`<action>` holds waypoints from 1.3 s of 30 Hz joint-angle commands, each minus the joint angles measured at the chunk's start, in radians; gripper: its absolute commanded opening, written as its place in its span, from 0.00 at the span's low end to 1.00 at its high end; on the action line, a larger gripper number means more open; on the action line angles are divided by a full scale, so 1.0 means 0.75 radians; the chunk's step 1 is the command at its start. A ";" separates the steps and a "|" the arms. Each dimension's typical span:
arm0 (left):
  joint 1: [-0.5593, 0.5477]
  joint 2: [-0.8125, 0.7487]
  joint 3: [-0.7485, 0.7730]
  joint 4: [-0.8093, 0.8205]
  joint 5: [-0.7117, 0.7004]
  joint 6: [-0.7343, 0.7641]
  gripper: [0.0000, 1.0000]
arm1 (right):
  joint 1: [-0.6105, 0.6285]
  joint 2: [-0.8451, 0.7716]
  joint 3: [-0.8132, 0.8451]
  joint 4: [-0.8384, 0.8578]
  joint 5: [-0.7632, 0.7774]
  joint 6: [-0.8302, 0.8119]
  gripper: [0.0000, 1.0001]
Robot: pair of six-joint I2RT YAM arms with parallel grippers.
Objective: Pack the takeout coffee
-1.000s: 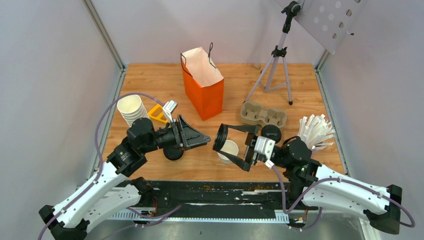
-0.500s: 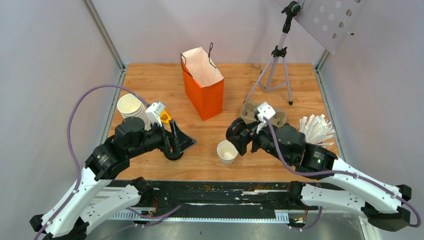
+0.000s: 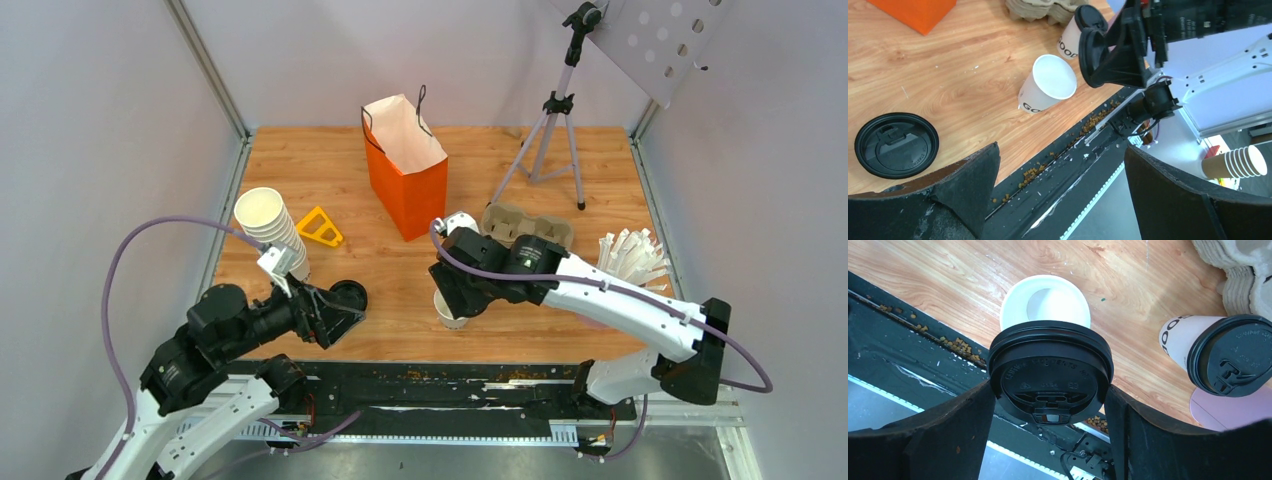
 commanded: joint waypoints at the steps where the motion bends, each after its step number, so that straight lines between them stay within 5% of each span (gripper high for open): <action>1: 0.001 -0.092 0.008 0.010 -0.024 0.049 1.00 | -0.027 0.061 0.124 -0.072 -0.059 0.008 0.74; 24: 0.001 -0.093 0.029 -0.016 -0.018 0.036 1.00 | -0.182 0.389 0.173 -0.031 -0.311 -0.186 0.79; 39: 0.001 -0.084 0.033 -0.029 -0.023 0.032 1.00 | -0.204 0.412 0.180 -0.004 -0.328 -0.216 0.85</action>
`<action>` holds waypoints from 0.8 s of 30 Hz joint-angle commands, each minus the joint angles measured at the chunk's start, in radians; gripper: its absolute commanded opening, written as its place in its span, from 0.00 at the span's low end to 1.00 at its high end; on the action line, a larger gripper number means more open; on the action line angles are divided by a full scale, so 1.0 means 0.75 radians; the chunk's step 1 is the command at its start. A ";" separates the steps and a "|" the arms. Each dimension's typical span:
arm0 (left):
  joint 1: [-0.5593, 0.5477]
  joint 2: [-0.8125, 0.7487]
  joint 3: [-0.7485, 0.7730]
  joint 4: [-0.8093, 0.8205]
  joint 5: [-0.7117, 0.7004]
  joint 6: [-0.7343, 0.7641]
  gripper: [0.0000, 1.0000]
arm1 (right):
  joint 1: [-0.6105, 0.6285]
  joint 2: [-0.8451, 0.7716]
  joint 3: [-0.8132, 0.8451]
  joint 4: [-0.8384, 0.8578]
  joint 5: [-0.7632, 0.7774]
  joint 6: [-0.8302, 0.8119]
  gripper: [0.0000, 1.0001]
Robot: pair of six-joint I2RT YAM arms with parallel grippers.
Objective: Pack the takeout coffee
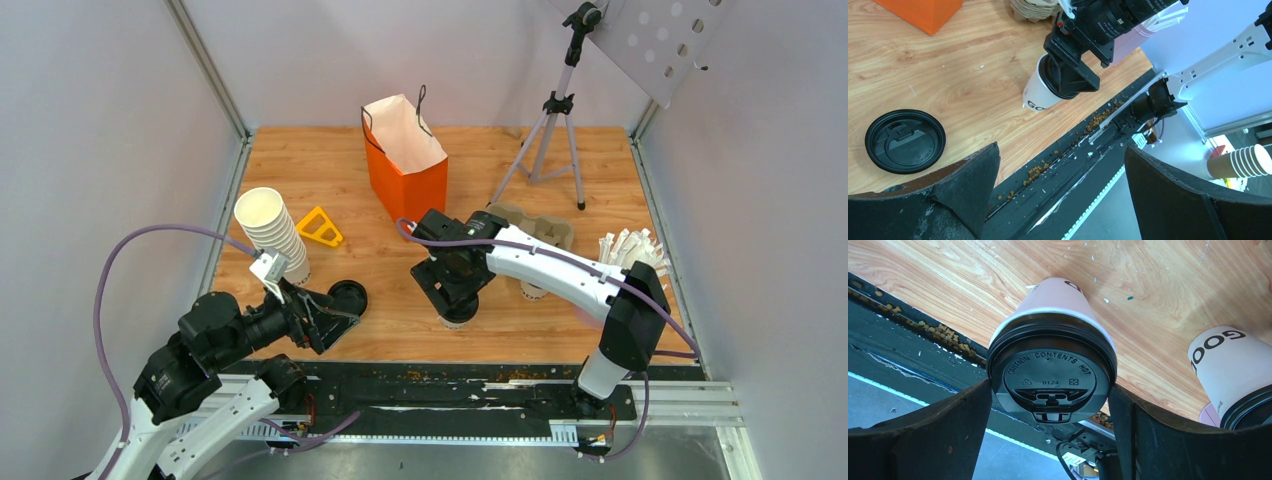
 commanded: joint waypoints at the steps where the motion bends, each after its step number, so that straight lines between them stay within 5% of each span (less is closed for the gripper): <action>1: 0.001 0.020 0.033 0.012 -0.003 0.008 1.00 | -0.009 -0.017 0.057 0.033 -0.001 -0.021 0.85; 24: 0.001 0.046 0.071 -0.041 -0.014 0.013 1.00 | -0.011 0.038 0.110 0.059 0.039 -0.061 0.77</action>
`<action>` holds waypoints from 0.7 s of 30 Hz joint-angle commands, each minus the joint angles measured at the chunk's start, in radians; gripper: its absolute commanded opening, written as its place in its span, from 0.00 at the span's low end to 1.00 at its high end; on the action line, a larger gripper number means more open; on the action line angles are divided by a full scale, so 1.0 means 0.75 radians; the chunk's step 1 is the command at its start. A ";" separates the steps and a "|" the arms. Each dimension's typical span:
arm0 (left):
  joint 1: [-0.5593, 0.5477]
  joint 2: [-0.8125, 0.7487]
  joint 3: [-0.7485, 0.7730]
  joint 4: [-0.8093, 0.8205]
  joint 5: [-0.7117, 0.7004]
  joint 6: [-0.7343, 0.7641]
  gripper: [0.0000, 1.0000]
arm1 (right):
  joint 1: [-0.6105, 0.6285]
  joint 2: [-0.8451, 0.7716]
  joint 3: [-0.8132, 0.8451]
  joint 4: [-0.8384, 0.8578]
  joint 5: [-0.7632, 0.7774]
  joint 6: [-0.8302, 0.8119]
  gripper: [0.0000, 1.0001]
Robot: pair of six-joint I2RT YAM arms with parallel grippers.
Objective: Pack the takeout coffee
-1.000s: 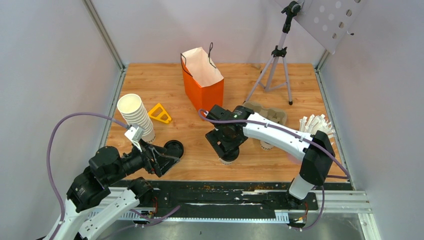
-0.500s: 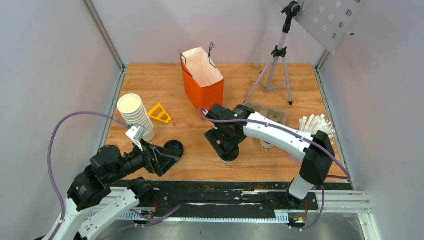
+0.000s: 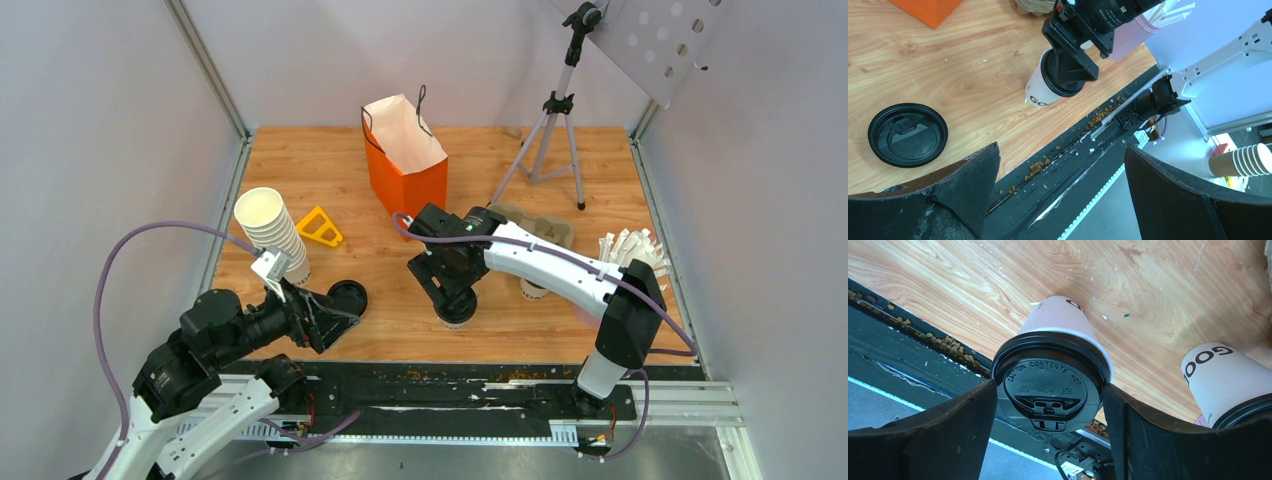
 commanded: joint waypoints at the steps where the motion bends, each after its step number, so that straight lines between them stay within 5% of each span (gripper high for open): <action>1: 0.000 0.017 0.048 -0.005 -0.010 0.013 1.00 | -0.005 0.012 0.054 0.027 0.038 -0.030 0.77; 13: 0.001 0.141 0.104 -0.021 -0.063 0.054 1.00 | -0.020 -0.178 0.012 0.082 -0.010 -0.018 0.83; 21: 0.001 0.412 0.124 0.157 0.110 0.063 0.89 | -0.154 -0.440 -0.244 0.244 -0.105 -0.002 0.65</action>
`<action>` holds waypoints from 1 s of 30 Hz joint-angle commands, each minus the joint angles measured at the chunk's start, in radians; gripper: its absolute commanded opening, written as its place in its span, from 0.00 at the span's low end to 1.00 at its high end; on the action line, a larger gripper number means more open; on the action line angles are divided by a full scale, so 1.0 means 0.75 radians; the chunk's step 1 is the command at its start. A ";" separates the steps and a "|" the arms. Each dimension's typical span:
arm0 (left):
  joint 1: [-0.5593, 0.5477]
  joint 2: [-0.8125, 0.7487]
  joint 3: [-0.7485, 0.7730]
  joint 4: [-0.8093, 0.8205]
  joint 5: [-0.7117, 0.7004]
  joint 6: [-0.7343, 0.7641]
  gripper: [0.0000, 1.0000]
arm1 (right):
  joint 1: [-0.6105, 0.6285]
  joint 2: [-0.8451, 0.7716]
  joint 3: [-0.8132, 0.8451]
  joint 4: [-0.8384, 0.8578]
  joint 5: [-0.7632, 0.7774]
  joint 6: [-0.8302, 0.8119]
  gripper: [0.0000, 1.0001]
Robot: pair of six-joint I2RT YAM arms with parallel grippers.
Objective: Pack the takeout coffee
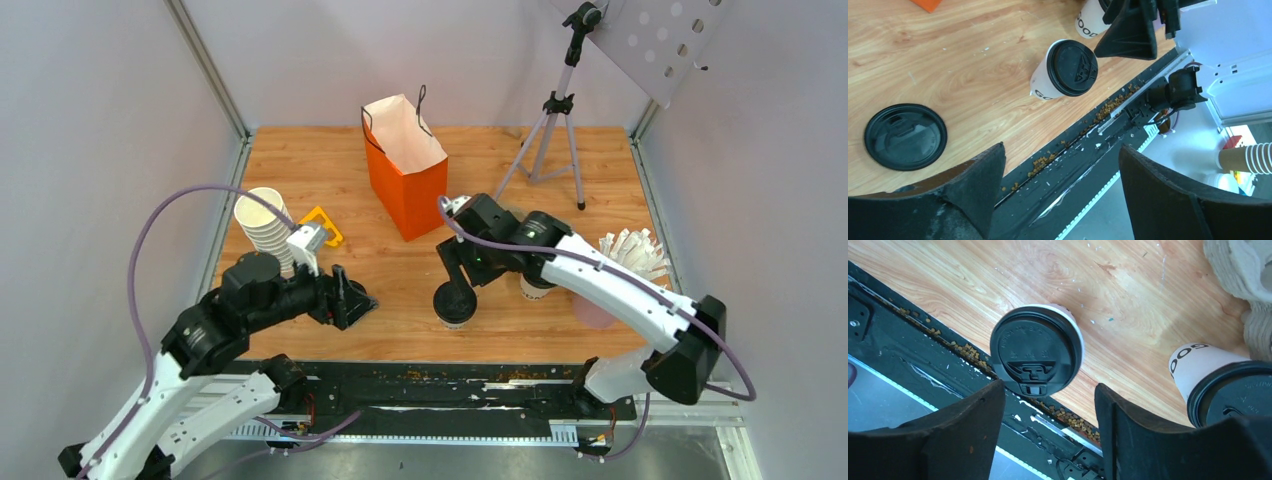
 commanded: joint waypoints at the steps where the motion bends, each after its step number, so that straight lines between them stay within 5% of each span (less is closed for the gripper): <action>1: 0.001 0.196 0.035 0.171 0.138 0.024 0.86 | -0.110 -0.158 -0.145 0.169 -0.128 0.008 0.62; 7: -0.002 0.385 -0.036 0.395 0.237 -0.051 0.76 | -0.212 -0.334 -0.362 0.413 -0.403 -0.025 0.53; 23: -0.099 0.704 -0.227 0.846 0.150 -0.092 0.57 | -0.316 -0.313 -0.478 0.509 -0.476 -0.057 0.37; 30: -0.104 0.787 -0.319 1.020 0.146 -0.118 0.48 | -0.337 -0.272 -0.501 0.519 -0.494 -0.087 0.39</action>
